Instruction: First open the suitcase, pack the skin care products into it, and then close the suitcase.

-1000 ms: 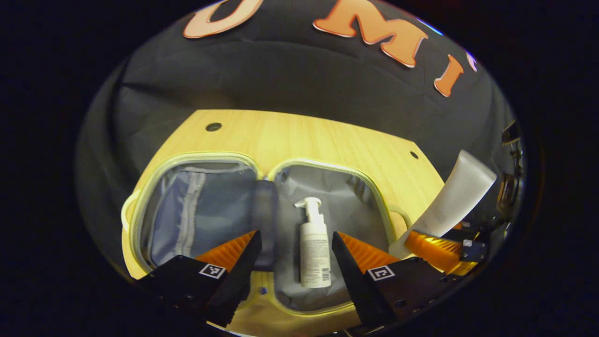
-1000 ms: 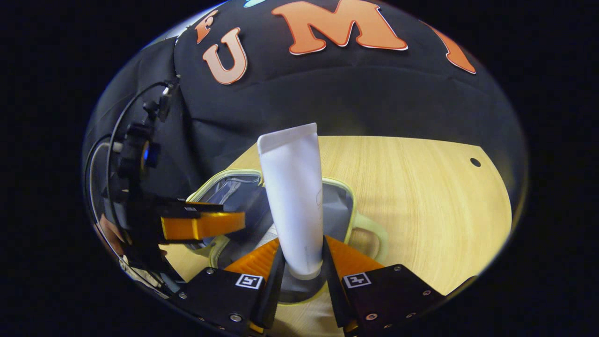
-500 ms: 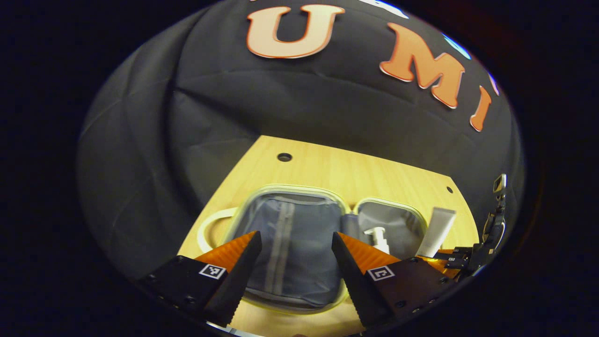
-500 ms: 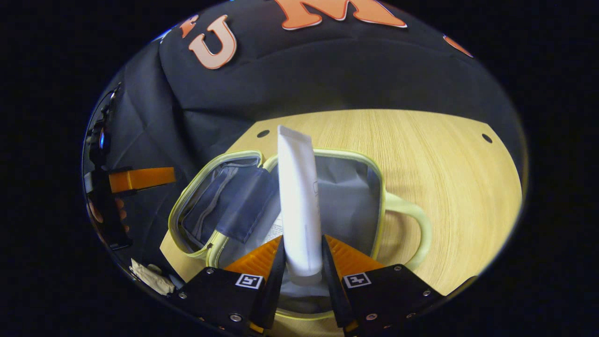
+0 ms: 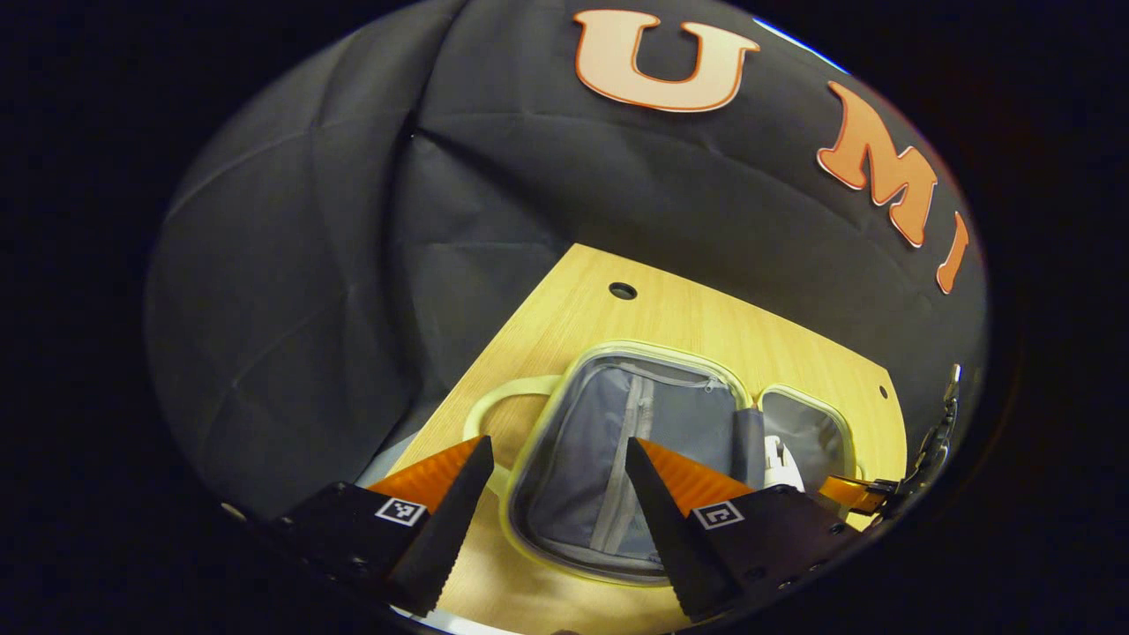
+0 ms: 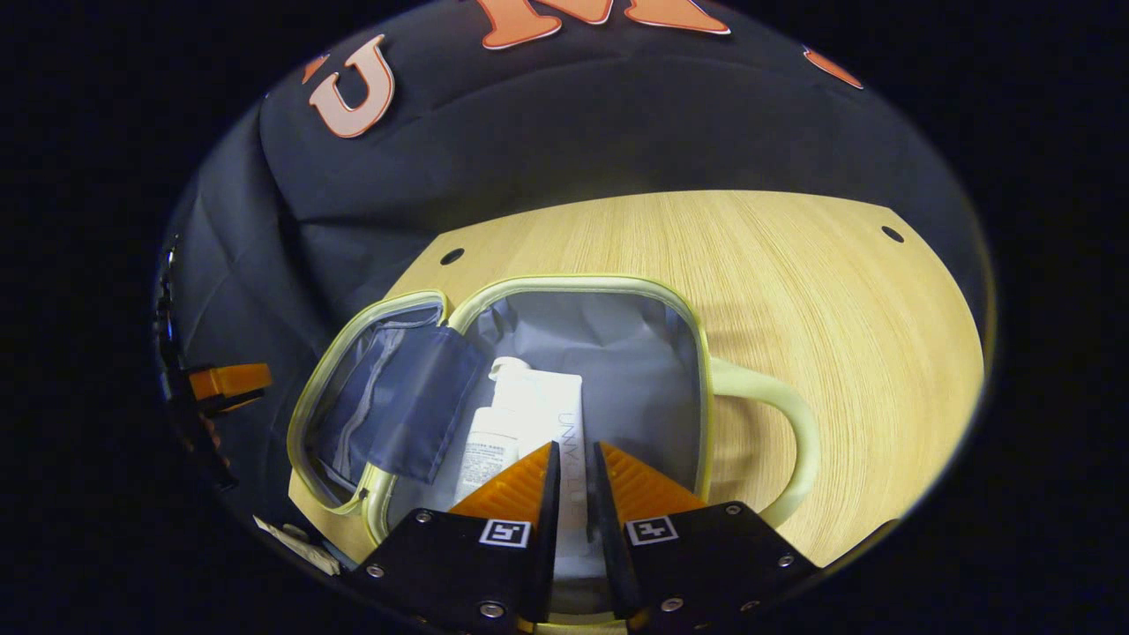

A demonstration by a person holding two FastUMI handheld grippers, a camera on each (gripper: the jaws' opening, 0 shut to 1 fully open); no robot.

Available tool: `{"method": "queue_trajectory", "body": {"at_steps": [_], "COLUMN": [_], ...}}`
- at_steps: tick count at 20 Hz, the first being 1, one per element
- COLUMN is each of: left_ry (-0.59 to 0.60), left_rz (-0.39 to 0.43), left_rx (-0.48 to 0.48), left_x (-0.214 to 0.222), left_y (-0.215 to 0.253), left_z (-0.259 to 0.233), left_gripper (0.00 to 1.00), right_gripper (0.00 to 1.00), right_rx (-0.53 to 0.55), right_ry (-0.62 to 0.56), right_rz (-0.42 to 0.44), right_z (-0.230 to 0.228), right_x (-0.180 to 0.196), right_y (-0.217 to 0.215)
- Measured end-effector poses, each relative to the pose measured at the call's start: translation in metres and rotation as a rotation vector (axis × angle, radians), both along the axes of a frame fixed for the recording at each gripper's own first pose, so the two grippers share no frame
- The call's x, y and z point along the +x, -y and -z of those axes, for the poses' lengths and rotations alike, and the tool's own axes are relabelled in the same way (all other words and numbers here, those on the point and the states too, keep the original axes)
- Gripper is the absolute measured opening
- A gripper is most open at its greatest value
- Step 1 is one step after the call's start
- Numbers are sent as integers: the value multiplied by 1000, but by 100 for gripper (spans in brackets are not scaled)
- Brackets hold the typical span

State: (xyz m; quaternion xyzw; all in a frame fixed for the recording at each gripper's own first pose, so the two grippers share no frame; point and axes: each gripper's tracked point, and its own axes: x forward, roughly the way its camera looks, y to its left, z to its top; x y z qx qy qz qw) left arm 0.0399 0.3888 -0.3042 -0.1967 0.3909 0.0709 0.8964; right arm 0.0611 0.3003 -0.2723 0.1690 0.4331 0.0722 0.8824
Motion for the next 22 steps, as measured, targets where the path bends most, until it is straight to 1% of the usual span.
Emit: {"method": "queue_trajectory", "body": {"at_steps": [2, 5, 6, 7, 8, 9, 10, 11, 12, 14, 15, 16, 17, 18, 19, 21, 22], "left_ry": [-13, -34, -45, -52, -65, -62, -58, -61, -57, -59, -82, -95, -101, -103, -114, -113, -96], "left_rz": [-23, -89, -112, -137, -161, -187, -211, -231, -245, -265, -264, -261, -256, -251, -236, -210, -208], "left_rx": [-27, -83, -113, -144, -173, -201, -234, -266, -296, -360, -389, -411, -438, -466, -493, -562, -617], "left_x": [2, 3, 3, 4, 4, 6, 10, 11, 16, 24, 20, 21, 23, 22, 28, 32, 37], "left_y": [-11, -30, -35, -41, -47, -51, -56, -58, -61, -60, -58, -55, -52, -51, -42, -31, -29], "left_z": [13, 34, 41, 49, 56, 62, 66, 70, 75, 89, 95, 103, 108, 106, 119, 124, 127], "left_gripper": [94, 94, 94, 94, 94, 94, 94, 94, 94, 83, 83, 89, 84, 75, 67, 48, 54], "right_gripper": [26, 26, 14, 15, 31, 32, 40, 44, 51, 60, 63, 66, 68, 69, 70, 71, 71], "right_rx": [1, -10, -18, -34, -50, -68, -88, -108, -123, -149, -155, -162, -164, -165, -165, -176, -182], "right_ry": [2, 39, 59, 78, 99, 121, 144, 165, 185, 216, 231, 244, 259, 271, 285, 304, 308], "right_rz": [-1, 22, 34, 47, 58, 68, 78, 87, 97, 115, 122, 133, 143, 154, 163, 172, 172], "right_z": [-1, -15, -22, -31, -38, -47, -56, -64, -73, -89, -96, -102, -111, -118, -124, -132, -134], "right_x": [-1, 0, 1, 0, 2, 2, 3, 2, 2, 1, 1, 1, -1, -2, -3, -7, -8], "right_y": [1, 10, 16, 25, 34, 43, 52, 61, 68, 82, 86, 91, 95, 100, 103, 109, 110]}}
